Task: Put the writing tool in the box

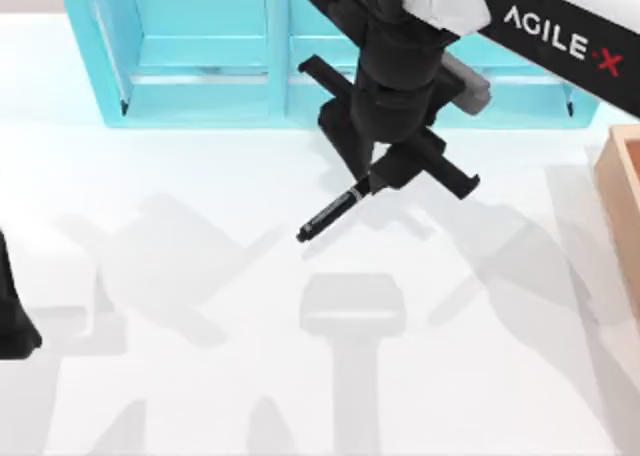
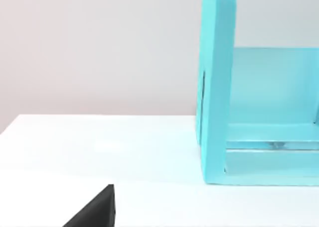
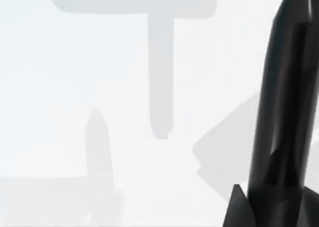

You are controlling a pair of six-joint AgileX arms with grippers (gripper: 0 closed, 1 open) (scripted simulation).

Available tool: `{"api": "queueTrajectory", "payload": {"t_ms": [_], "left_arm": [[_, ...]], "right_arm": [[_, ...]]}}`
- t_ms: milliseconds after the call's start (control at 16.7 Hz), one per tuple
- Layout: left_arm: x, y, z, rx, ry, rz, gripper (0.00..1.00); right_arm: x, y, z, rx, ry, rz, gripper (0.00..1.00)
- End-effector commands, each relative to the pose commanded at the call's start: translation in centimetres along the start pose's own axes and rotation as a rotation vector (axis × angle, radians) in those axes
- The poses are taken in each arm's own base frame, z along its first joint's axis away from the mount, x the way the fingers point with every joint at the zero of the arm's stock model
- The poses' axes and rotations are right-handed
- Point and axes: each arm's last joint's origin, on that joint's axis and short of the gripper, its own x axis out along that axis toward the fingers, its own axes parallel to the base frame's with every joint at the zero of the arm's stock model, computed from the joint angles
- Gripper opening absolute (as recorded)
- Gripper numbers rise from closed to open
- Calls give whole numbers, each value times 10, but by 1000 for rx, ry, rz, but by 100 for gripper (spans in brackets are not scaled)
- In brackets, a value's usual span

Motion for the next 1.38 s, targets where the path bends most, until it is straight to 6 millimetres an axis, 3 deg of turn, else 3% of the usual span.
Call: {"api": "queueTrajectory", "payload": {"t_ms": [120,240,420,600,780,960,1080,1380], "left_arm": [[0,0,0,0,0,0,100],[0,0,0,0,0,0,100],[0,0,0,0,0,0,100],[0,0,0,0,0,0,100],[0,0,0,0,0,0,100],[0,0,0,0,0,0,100],[0,0,0,0,0,0,100],[0,0,0,0,0,0,100]], "right_arm": [[-7,-20,60,106,-13,-1,0],[-11,-54,123,222,-24,-17,0],[-17,-127,204,395,-33,-52,0],[-26,-211,256,550,-36,-71,0],[-36,-285,278,673,-44,-65,0],[-44,-333,282,749,-55,-47,0],[-47,-346,281,769,-60,-41,0],[-45,-345,281,768,-57,-45,0]]}}
